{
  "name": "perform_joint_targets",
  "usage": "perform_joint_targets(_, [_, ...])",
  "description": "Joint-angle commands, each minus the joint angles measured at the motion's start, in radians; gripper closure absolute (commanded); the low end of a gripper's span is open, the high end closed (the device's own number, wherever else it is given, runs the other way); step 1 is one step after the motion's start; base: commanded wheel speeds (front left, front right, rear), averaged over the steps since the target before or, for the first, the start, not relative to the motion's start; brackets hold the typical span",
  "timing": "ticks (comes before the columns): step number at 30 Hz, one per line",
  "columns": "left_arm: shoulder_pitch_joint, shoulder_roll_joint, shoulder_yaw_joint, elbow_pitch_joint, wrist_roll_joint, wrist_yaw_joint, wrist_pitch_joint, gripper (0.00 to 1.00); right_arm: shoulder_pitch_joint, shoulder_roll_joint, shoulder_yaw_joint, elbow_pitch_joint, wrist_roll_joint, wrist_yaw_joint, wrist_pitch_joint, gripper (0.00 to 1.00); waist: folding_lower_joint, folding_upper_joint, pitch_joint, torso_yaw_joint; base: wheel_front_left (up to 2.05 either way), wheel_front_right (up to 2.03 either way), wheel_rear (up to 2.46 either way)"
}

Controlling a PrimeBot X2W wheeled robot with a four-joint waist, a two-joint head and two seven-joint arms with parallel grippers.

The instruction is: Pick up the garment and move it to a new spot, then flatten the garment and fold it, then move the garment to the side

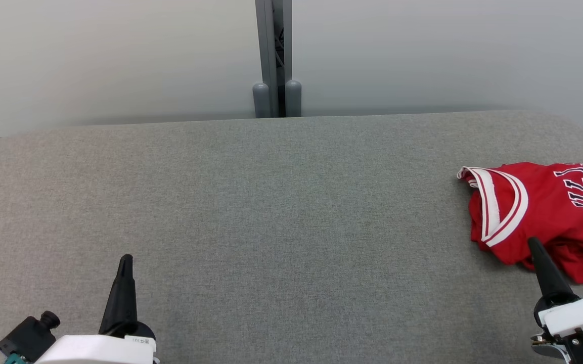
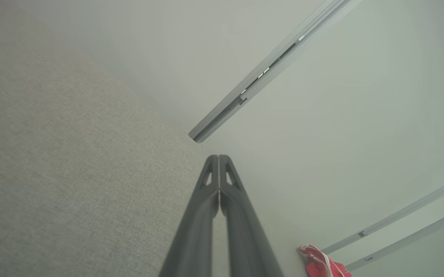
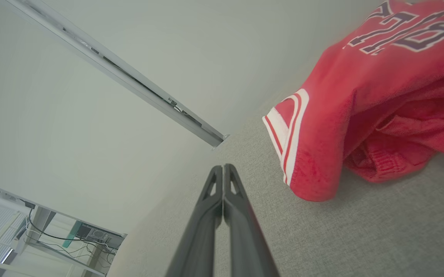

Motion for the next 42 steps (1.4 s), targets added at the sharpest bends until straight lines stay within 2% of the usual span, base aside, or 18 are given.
perform_joint_targets(1, [-0.025, 0.003, 0.006, -0.011, -0.025, -0.009, -0.005, 1.0, -0.031, -0.01, -0.009, -0.002, 0.03, 0.0, 0.009, 1.0, 0.0, 0.0, 0.0, 0.0, 0.0, 0.0, 0.0])
perform_joint_targets(17, [-0.027, -0.021, 0.009, -0.008, -0.197, -0.039, -0.01, 1.0, -0.076, -0.014, -0.041, 0.068, 0.213, 0.001, 0.072, 1.0, 0.0, 0.0, -0.005, 0.003, 0.0, 0.0, 0.0])
perform_joint_targets(42, [-0.026, -0.047, 0.013, -0.004, -0.4, -0.073, -0.016, 1.0, -0.131, -0.015, -0.084, 0.15, 0.423, 0.001, 0.148, 1.0, 0.0, 0.0, -0.011, 0.006, 0.0, 0.0, 0.0])
